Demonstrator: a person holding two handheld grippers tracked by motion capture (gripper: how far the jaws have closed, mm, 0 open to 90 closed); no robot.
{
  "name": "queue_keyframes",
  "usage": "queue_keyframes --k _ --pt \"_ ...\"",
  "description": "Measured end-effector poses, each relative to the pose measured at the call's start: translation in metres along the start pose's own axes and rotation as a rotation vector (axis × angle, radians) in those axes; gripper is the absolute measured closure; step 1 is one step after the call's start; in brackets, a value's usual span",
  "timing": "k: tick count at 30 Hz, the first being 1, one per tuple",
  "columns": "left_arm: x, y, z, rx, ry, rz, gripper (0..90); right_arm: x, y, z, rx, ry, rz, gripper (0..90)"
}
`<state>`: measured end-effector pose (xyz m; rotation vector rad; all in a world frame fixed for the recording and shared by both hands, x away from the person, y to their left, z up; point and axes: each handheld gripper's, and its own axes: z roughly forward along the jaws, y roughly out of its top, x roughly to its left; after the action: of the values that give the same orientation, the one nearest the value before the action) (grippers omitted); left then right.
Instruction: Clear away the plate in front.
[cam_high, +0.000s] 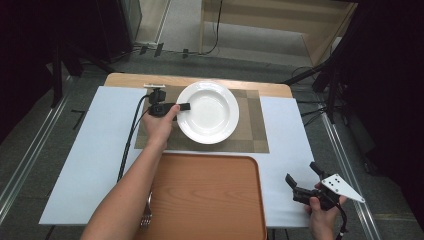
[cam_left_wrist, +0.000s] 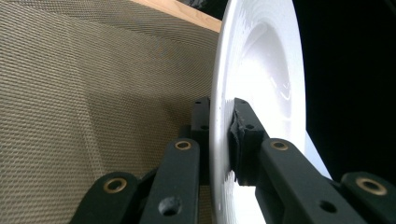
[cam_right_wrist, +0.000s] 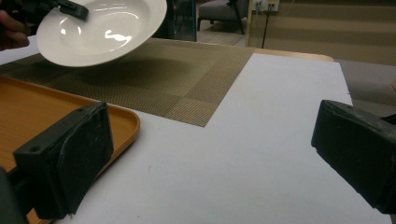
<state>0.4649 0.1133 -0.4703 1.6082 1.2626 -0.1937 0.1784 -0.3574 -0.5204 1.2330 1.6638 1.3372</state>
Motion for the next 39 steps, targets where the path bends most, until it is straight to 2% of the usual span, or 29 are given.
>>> queue_keyframes --k 7,17,21,39 --pt "-0.002 -0.003 -0.016 -0.003 -0.023 0.004 79.9 0.001 0.0 0.0 0.006 -0.003 -0.004 0.0" --pt "-0.002 -0.008 -0.031 -0.018 -0.043 -0.017 79.9 0.001 0.0 0.001 0.006 -0.003 -0.007 0.0" --pt "-0.004 -0.01 -0.036 -0.02 -0.037 -0.006 79.9 0.001 0.0 0.0 0.006 -0.004 -0.006 0.0" --pt "-0.017 -0.023 -0.052 -0.01 -0.071 0.021 79.9 0.002 0.0 0.0 0.006 -0.001 -0.012 0.0"
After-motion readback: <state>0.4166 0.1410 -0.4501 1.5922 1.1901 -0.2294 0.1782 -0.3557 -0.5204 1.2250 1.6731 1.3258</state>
